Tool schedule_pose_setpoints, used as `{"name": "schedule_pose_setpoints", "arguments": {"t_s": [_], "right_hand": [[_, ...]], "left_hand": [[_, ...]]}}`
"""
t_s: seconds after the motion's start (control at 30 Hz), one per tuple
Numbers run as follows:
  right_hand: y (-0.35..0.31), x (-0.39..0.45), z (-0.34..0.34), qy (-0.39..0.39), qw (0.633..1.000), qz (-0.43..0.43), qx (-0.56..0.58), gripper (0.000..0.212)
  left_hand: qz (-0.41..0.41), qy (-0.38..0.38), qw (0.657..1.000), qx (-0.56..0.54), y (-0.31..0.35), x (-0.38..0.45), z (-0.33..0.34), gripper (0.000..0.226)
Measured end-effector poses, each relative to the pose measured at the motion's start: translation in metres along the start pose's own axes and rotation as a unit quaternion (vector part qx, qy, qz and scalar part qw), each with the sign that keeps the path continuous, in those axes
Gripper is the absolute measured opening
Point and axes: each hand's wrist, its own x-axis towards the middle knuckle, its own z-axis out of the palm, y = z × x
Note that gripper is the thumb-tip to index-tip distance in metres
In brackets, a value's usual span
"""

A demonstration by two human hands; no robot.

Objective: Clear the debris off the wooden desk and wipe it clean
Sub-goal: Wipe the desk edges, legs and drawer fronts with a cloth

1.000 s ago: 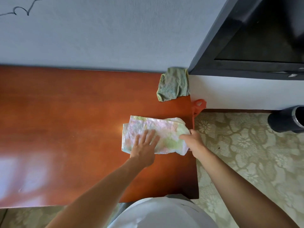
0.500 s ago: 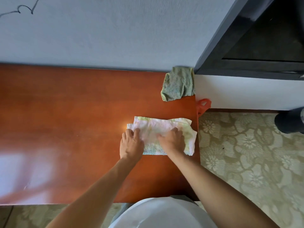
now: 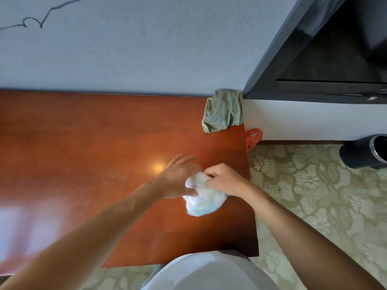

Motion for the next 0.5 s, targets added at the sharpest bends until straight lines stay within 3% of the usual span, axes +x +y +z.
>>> {"name": "schedule_pose_setpoints", "arguments": {"t_s": [0.07, 0.17, 0.23, 0.3, 0.33, 0.4, 0.5], "right_hand": [[-0.005, -0.011, -0.023, 0.002, 0.999, -0.018, 0.043, 0.016], [0.013, -0.001, -0.033, 0.133, 0.986, 0.019, 0.097, 0.024], [0.033, 0.012, -0.023, 0.19, 0.974, 0.109, 0.051, 0.06], [0.052, 0.02, -0.002, 0.194, 0.957, 0.217, -0.01, 0.101], [0.056, 0.02, 0.011, 0.191, 0.95, 0.247, -0.024, 0.11], [0.062, 0.023, 0.033, 0.213, 0.945, 0.248, -0.019, 0.096], [0.063, 0.033, 0.041, 0.23, 0.952, 0.199, 0.031, 0.039]], "left_hand": [[-0.052, 0.006, 0.992, -0.116, 0.004, 0.001, -0.016, 0.05], [-0.124, 0.065, 0.958, -0.252, -0.002, 0.018, -0.013, 0.034], [-0.221, 0.079, 0.935, -0.267, -0.007, 0.033, 0.003, 0.041], [-0.302, 0.058, 0.921, -0.239, -0.005, 0.04, 0.027, 0.069], [-0.327, 0.053, 0.914, -0.236, 0.0, 0.041, 0.037, 0.084], [-0.359, 0.065, 0.896, -0.254, 0.011, 0.043, 0.05, 0.097], [-0.388, 0.065, 0.875, -0.282, 0.015, 0.048, 0.056, 0.085]]}}
